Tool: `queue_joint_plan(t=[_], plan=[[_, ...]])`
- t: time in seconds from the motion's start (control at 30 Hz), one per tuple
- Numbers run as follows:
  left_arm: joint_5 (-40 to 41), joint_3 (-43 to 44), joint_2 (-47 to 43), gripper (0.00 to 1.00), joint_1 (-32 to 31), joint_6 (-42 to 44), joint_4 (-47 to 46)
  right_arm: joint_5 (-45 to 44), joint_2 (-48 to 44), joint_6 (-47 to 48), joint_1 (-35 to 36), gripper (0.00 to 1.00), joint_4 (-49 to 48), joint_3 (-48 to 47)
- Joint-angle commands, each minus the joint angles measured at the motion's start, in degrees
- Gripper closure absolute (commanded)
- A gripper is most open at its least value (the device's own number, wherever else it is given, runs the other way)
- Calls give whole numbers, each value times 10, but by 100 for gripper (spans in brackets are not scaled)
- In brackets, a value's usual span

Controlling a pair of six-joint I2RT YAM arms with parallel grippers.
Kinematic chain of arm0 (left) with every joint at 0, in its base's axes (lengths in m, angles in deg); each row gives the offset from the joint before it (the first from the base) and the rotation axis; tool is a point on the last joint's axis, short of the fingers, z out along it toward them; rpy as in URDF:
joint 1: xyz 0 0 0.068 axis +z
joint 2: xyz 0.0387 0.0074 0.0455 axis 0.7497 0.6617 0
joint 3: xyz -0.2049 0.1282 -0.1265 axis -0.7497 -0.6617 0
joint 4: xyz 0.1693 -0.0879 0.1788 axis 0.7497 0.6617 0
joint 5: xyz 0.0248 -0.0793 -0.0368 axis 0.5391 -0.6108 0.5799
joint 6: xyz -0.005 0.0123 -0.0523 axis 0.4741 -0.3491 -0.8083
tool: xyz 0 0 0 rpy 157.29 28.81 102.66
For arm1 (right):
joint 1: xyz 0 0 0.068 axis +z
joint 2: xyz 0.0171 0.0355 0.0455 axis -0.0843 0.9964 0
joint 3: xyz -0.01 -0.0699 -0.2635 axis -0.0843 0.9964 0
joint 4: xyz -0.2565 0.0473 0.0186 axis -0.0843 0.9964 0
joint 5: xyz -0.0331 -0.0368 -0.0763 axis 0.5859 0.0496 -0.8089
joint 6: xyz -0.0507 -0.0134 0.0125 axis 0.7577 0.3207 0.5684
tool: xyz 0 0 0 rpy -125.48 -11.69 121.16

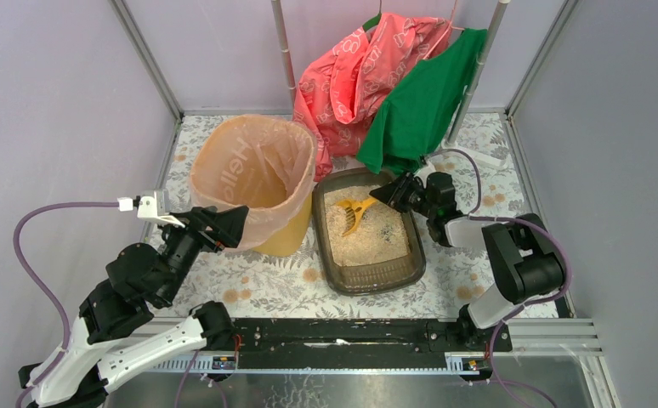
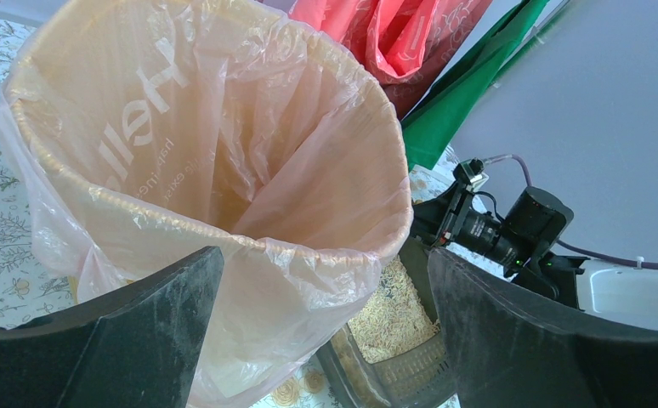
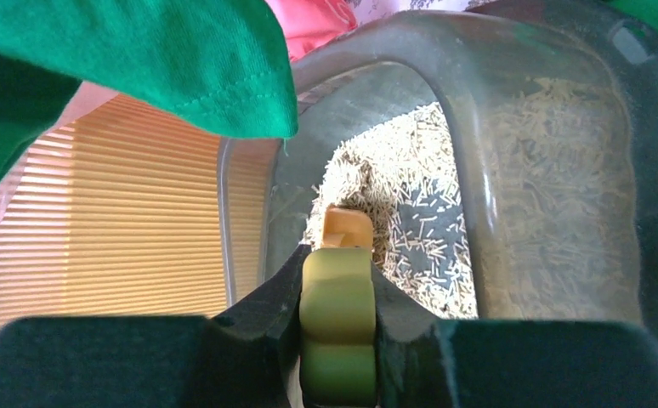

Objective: Clean the litter box

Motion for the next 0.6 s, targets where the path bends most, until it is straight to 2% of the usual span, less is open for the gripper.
queue_joint_plan(t=[0.0,0.3,0.57], plan=[[-2,8,2,1,-4,-2,-12,57,-46,2,-38,100,32,19],[-7,-8,5,1,-4,1,-30,78,-113,39,-96,100,114,13],[-1,-12,4,1,-4,7,-29,135,-122,-48,-140,100,10,50]])
